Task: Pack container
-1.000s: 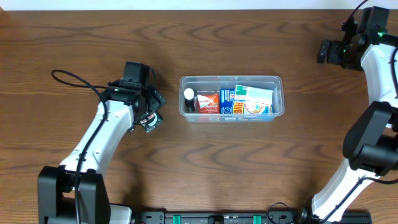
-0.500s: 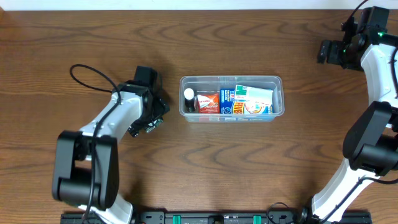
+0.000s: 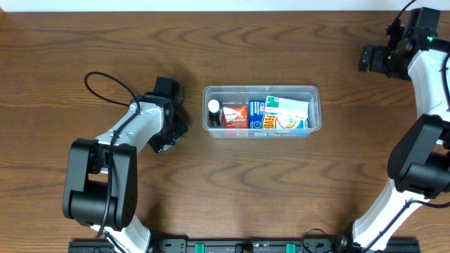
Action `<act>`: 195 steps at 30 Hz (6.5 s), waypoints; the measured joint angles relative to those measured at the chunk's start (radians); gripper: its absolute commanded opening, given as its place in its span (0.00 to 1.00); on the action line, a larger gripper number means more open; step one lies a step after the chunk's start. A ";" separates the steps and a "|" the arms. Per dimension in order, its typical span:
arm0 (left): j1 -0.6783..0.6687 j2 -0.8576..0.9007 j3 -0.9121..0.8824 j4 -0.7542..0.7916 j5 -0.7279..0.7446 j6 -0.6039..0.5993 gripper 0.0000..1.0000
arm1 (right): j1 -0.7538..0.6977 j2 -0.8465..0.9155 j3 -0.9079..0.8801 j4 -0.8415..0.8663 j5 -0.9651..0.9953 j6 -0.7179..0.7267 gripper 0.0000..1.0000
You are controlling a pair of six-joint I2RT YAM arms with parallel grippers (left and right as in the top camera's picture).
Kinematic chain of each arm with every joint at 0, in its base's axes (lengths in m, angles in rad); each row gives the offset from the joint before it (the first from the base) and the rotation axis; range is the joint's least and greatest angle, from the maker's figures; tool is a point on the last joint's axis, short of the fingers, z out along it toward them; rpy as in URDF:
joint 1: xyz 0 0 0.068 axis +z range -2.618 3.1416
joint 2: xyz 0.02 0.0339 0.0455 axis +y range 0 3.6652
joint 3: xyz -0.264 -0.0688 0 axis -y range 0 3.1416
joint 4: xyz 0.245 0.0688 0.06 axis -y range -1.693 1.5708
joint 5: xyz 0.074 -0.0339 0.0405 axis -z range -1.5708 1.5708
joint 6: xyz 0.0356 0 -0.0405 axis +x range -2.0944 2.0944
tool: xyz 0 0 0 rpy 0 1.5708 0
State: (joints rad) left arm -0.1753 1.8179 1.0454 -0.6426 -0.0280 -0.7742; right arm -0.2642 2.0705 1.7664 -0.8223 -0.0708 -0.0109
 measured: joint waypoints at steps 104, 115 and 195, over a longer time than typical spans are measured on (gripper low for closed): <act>-0.513 0.226 0.573 -0.096 -0.077 0.225 0.50 | 0.000 0.000 0.000 0.000 0.000 0.000 0.99; -0.513 0.238 0.573 -0.093 -0.077 0.225 0.50 | 0.000 0.000 0.000 0.000 0.000 0.000 0.99; 0.031 -0.411 0.594 -0.369 -0.271 0.278 0.98 | 0.012 -0.750 0.007 -0.148 -0.393 -0.034 0.99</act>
State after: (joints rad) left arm -0.1448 1.4071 1.6394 -1.0119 -0.2989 -0.4965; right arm -0.2523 1.3205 1.7737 -0.9699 -0.4637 -0.0444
